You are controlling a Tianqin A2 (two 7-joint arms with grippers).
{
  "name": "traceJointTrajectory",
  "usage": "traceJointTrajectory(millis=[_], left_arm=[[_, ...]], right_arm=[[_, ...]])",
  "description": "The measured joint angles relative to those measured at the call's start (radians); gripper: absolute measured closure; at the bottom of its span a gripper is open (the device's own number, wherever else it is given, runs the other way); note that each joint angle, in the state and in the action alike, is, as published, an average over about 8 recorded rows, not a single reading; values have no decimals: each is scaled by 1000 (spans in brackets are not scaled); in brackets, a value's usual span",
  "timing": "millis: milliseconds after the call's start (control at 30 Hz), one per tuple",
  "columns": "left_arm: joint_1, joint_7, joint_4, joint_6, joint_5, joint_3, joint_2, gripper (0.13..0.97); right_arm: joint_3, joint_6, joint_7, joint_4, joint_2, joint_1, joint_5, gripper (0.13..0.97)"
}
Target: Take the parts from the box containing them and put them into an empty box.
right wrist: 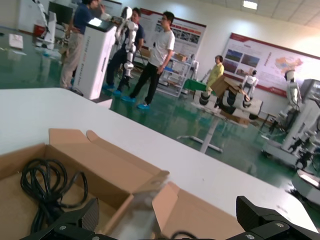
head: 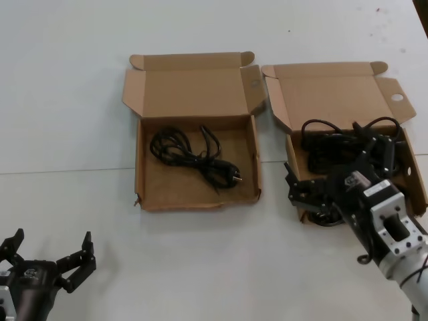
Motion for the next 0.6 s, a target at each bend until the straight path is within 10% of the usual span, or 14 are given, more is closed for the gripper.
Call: traceJointTrajectory(millis=[600], left_arm=[[0,0,0,0,0,0,0,166]], right_arm=[[39,67,0,15,15,-109,41,129]])
